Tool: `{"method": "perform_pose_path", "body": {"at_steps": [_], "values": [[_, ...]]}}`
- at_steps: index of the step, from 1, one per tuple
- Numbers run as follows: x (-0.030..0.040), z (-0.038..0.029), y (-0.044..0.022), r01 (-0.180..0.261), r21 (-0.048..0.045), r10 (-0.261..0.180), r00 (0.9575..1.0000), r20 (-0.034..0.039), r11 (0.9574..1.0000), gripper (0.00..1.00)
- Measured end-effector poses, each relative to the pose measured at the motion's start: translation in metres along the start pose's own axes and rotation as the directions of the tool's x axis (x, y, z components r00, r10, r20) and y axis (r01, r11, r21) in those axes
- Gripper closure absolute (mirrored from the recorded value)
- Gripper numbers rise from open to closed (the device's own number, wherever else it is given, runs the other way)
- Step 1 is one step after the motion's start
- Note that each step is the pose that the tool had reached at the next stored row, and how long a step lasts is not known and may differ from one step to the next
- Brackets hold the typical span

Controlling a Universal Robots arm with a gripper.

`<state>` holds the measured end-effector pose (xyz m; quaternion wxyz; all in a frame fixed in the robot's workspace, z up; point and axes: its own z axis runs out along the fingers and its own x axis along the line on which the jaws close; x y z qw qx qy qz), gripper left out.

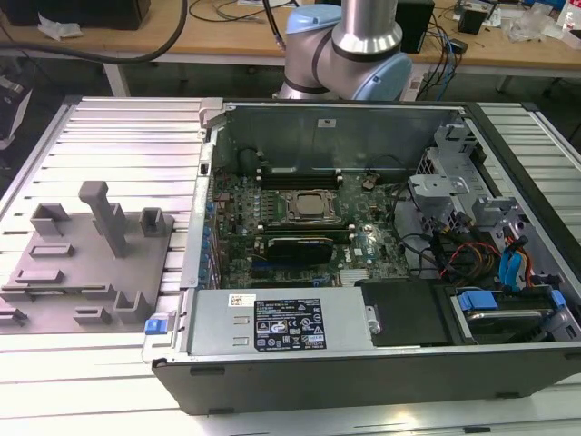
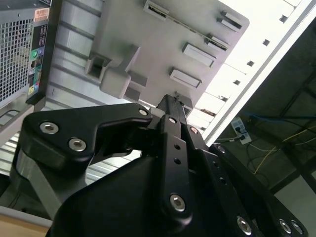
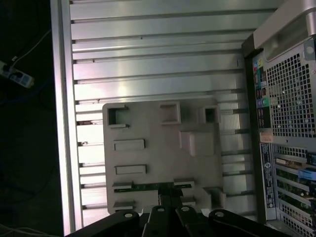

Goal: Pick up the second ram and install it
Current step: 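Reach for the second ram, then pick up the second ram and move it above second insertion slot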

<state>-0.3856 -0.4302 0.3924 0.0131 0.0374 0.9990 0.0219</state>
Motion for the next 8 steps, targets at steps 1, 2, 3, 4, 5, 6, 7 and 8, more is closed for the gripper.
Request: {"method": "perform_pose_path", "body": {"at_steps": [1, 2, 3, 4, 5, 6, 7, 8], "values": [[-0.0001, 0.0000, -0.0017, 0.000, 0.0002, 0.000, 1.0000, 0.0001, 1.0000, 0.89], [-0.0001, 0.0000, -0.0017, 0.000, 0.0003, 0.000, 1.0000, 0.0001, 1.0000, 0.89], [-0.0001, 0.0000, -0.0018, 0.000, 0.0003, 0.000, 1.0000, 0.0001, 1.0000, 0.89], [-0.0001, -0.0001, -0.0018, 0.000, 0.0003, 0.000, 1.0000, 0.0000, 1.0000, 0.89], [-0.0001, 0.0000, -0.0019, 0.000, 0.0003, 0.000, 1.0000, 0.0001, 1.0000, 0.89], [-0.0001, 0.0000, -0.0019, 0.000, 0.0003, 0.000, 1.0000, 0.0001, 1.0000, 0.89], [-0.0001, -0.0001, -0.0019, 0.000, 0.0003, 0.000, 1.0000, 0.0000, 1.0000, 0.89], [-0.0002, 0.0000, -0.0019, 0.000, 0.0003, 0.000, 1.0000, 0.0000, 1.0000, 0.89]]}}
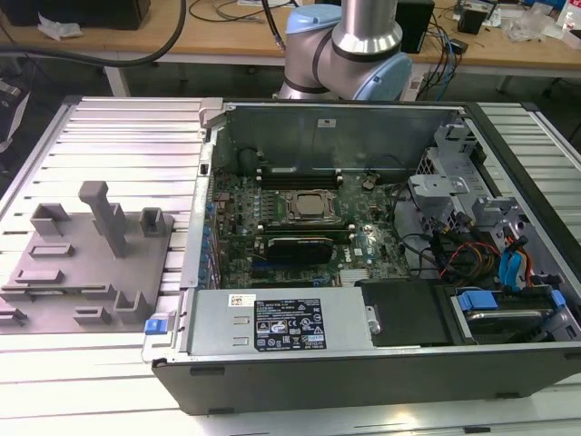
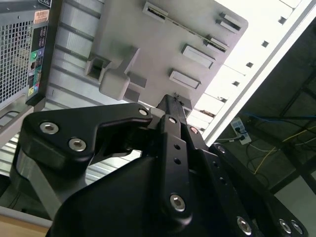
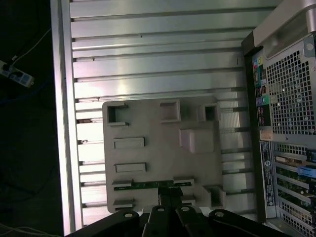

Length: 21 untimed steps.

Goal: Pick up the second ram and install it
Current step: 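Pick up the second ram and move it above second insertion slot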

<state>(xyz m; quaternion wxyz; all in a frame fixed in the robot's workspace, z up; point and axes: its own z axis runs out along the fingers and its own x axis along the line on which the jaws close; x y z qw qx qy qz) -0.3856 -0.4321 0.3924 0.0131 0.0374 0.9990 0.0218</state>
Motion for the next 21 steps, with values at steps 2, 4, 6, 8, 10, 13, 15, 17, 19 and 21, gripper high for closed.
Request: {"method": "perform_pose_path", "body": {"at_steps": [2, 4, 6, 8, 10, 13, 15, 17, 19, 21], "values": [[0.0000, 0.0000, 0.0000, 0.000, 0.0000, 0.000, 1.0000, -0.0001, 1.0000, 0.89], [0.0000, 0.0000, 0.0000, 0.004, -0.0001, -0.004, 1.0000, -0.0001, 1.0000, 0.89], [0.0001, 0.0000, 0.0000, 0.047, -0.0007, -0.047, 0.9989, -0.0020, 0.9989, 0.89], [0.0001, 0.0000, 0.0000, 0.077, -0.0007, -0.077, 0.9970, -0.0033, 0.9970, 0.89], [0.0000, 0.0001, 0.0000, 0.126, -0.0011, -0.126, 0.9921, -0.0053, 0.9921, 0.89], [0.0000, 0.0000, 0.0000, 0.198, -0.0030, -0.198, 0.9802, -0.0083, 0.9803, 0.89], [0.0000, 0.0000, 0.0000, 0.277, -0.0058, -0.277, 0.9608, -0.0114, 0.9609, 0.89], [0.0000, 0.0000, 0.0000, 0.325, -0.0072, -0.325, 0.9455, -0.0133, 0.9456, 0.89], [0.0000, 0.0000, 0.0000, 0.385, -0.0097, -0.385, 0.9228, -0.0154, 0.9229, 0.89], [0.0000, 0.0000, 0.0000, 0.432, -0.0118, -0.433, 0.9014, -0.0169, 0.9016, 0.89]]}}
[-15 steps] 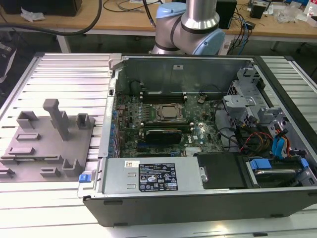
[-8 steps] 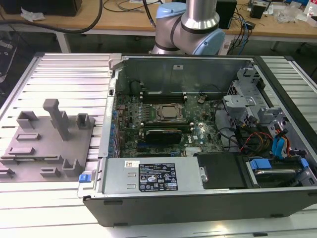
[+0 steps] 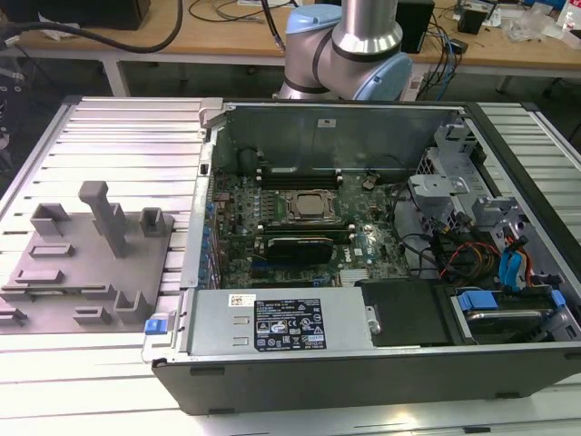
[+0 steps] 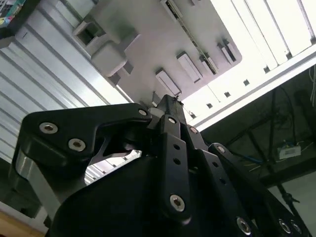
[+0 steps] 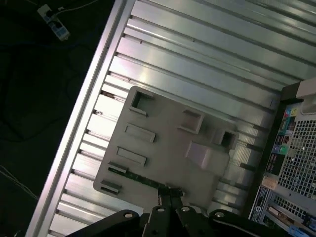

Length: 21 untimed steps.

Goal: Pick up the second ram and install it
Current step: 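Pick up the second ram and move it above second insertion slot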

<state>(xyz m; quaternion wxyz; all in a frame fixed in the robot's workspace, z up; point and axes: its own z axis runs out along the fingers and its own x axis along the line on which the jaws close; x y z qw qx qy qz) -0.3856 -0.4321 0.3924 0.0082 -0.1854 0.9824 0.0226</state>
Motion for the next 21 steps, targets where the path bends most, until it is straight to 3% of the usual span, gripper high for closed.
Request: {"method": "perform_pose_path", "body": {"at_steps": [7, 12, 17, 19, 21], "values": [[0.0000, 0.0000, 0.0000, 0.102, -0.0027, -0.102, 0.9948, -0.0041, 0.9948, 0.89], [0.0000, 0.0000, 0.0000, 0.166, -0.0046, -0.166, 0.9862, -0.0066, 0.9862, 0.89], [0.0000, 0.0000, 0.0000, 0.239, -0.0070, -0.239, 0.9710, -0.0092, 0.9710, 0.89], [0.0000, 0.0000, 0.0000, 0.274, -0.0083, -0.274, 0.9616, -0.0104, 0.9617, 0.89], [0.0000, 0.0000, 0.0000, 0.292, -0.0089, -0.292, 0.9564, -0.0110, 0.9565, 0.89]]}}
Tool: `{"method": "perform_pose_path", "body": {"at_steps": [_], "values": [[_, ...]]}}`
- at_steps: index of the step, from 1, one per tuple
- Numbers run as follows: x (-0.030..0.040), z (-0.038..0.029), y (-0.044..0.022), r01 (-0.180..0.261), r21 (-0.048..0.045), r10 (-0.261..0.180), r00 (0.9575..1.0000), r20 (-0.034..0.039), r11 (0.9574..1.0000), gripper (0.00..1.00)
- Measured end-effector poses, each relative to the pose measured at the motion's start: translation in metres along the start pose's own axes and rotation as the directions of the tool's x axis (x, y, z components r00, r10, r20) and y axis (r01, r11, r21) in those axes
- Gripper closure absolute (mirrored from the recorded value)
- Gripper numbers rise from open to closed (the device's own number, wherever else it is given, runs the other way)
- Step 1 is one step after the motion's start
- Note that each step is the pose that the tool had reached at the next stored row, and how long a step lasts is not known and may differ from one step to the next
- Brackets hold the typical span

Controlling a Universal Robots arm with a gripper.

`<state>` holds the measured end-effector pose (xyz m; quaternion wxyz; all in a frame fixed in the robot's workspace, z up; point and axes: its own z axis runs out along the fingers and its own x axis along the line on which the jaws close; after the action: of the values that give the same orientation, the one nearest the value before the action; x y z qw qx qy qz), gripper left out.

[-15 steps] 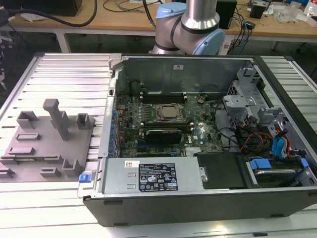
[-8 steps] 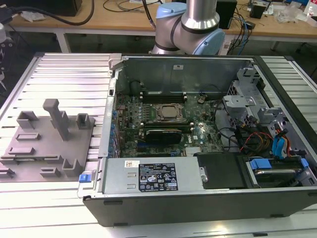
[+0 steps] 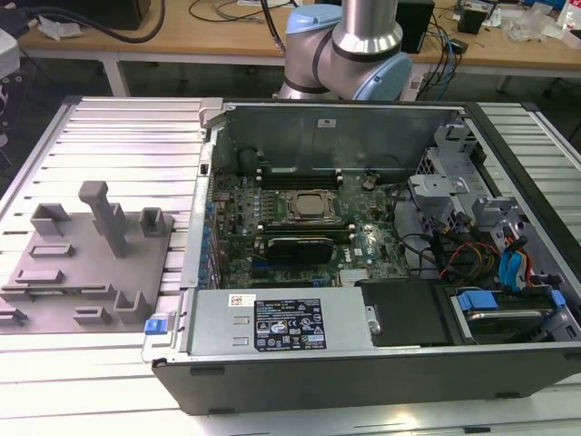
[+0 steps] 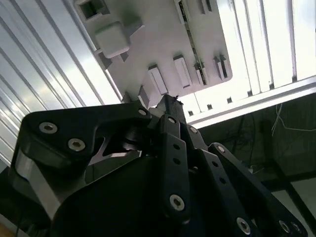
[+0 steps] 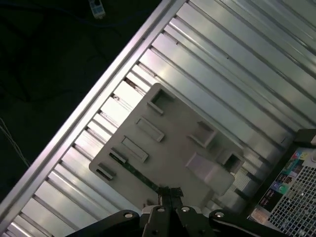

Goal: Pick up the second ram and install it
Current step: 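Pick up the second ram and move it above second insertion slot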

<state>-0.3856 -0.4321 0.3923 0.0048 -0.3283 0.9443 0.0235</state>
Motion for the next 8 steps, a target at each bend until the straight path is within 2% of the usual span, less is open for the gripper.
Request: {"method": "perform_pose_path", "body": {"at_steps": [4, 7, 8], "values": [[0.0000, 0.0000, 0.0000, 0.054, -0.0014, -0.054, 0.9985, -0.0022, 0.9985, 0.89], [0.0000, 0.0000, 0.0000, 0.102, -0.0028, -0.102, 0.9947, -0.0042, 0.9948, 0.89], [0.0000, 0.0000, 0.0000, 0.131, -0.0036, -0.131, 0.9914, -0.0052, 0.9914, 0.89]]}}
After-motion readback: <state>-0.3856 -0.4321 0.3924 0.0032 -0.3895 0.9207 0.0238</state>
